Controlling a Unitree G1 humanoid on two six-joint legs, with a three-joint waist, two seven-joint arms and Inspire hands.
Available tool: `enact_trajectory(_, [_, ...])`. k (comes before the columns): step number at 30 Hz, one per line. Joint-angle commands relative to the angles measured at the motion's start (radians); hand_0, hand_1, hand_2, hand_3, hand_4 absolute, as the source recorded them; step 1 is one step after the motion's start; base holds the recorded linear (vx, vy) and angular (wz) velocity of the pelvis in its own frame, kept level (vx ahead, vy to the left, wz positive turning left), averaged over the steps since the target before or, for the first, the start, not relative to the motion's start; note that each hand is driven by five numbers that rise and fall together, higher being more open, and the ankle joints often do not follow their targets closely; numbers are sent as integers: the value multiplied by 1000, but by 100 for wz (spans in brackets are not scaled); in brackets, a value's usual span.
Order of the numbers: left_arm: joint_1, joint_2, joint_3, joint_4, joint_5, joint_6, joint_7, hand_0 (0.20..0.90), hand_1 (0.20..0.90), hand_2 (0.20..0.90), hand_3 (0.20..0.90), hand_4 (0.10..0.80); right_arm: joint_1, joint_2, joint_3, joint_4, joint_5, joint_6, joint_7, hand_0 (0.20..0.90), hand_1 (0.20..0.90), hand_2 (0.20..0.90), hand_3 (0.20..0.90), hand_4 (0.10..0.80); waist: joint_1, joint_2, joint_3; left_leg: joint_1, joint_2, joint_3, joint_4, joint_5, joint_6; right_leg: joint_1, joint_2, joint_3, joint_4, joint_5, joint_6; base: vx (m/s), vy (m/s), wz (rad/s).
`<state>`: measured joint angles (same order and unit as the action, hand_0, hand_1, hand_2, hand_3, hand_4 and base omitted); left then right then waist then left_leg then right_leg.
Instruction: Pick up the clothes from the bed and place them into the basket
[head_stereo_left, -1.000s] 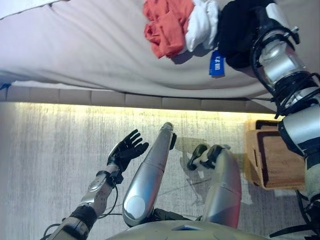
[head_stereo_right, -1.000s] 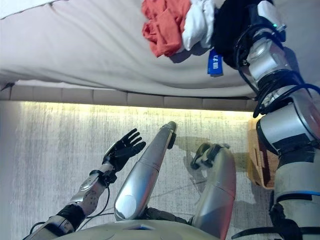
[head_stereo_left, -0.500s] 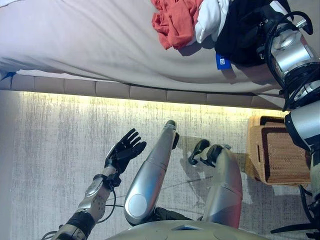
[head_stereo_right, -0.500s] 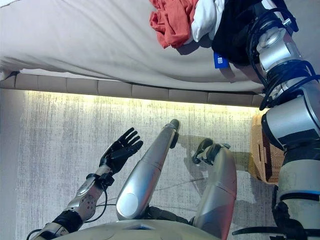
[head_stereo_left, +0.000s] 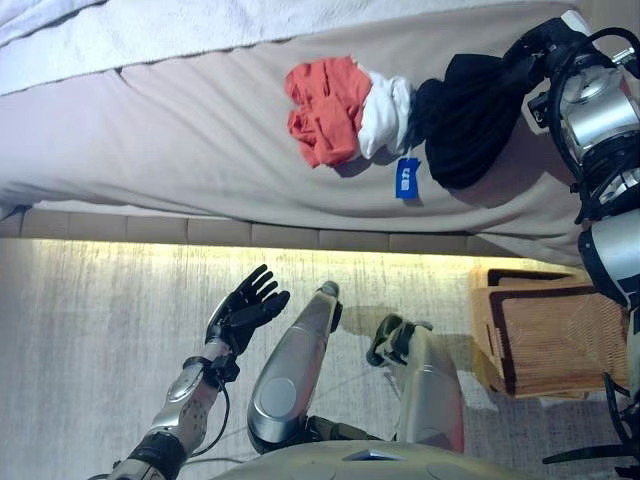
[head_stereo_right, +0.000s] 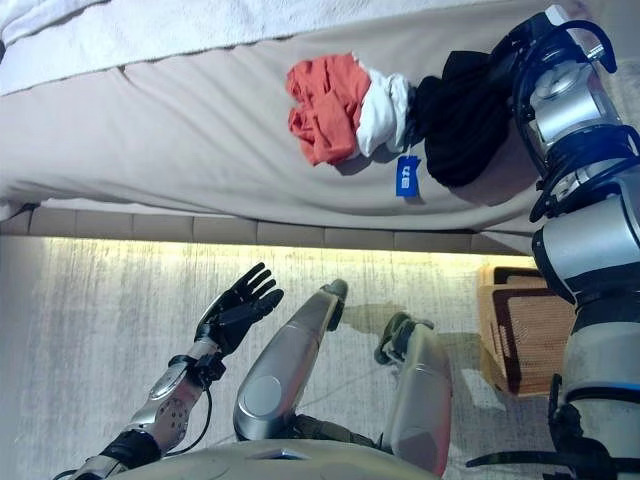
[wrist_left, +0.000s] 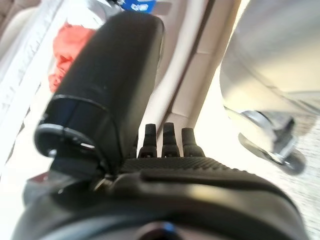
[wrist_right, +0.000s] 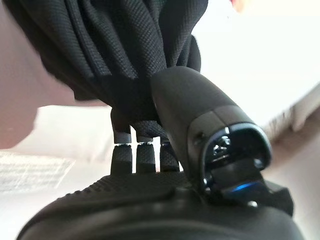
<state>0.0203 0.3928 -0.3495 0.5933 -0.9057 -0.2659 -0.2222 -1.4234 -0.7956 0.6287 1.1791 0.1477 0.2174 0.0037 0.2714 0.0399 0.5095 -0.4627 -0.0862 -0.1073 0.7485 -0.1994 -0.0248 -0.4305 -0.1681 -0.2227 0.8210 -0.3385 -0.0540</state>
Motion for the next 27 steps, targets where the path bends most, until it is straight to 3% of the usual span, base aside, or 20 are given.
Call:
enact_trajectory(1, [86, 7, 1, -49, 41, -22, 1, 900, 900, 900, 900, 800, 55, -115, -3, -80, 20, -83, -68, 300, 300, 300, 200, 100, 1, -23, -172, 14, -26, 52, -48, 71, 45, 105, 60, -83, -103, 79, -27, 79, -25, -19])
enact_trajectory(7, [69, -4, -12, -28, 54, -16, 26, 900, 900, 900, 900, 800, 118, -159, -57, -104, 70, -146, -85, 300, 300, 300, 200, 100, -33, -38, -195, 94, -7, 68, -121, 68, 49, 186, 77, -64, -198, 103, -25, 49, -16, -21])
enact_trajectory(8, [64, -5, -15, -27, 56, -14, 31, 900, 900, 900, 900, 800, 132, -169, -69, -119, 86, -150, -89, 300, 300, 300, 200, 100, -42, -41, -204, 100, -5, 70, -152, 97, 52, 190, 77, -70, -230, 131, -29, -14, -13, -18])
enact_trajectory(16, [39, -17, -23, 19, 67, 17, 62, 900, 900, 900, 900, 800, 243, -228, -177, -211, 222, -206, -87, 300, 300, 300, 200, 100, -104, -65, -248, 232, 20, 107, -281, 95, 52, 298, 101, -32, -382, 169, -13, 49, -15, -17])
enact_trajectory(27, [17, -65, 27, 133, 45, 59, 118, 900, 900, 900, 900, 800, 440, -315, -320, -386, 347, -254, -70, 300, 300, 300, 200, 100, -210, -95, -365, 420, 44, 178, -562, 128, 43, 398, 130, 52, -613, 260, 39, 51, -2, -23])
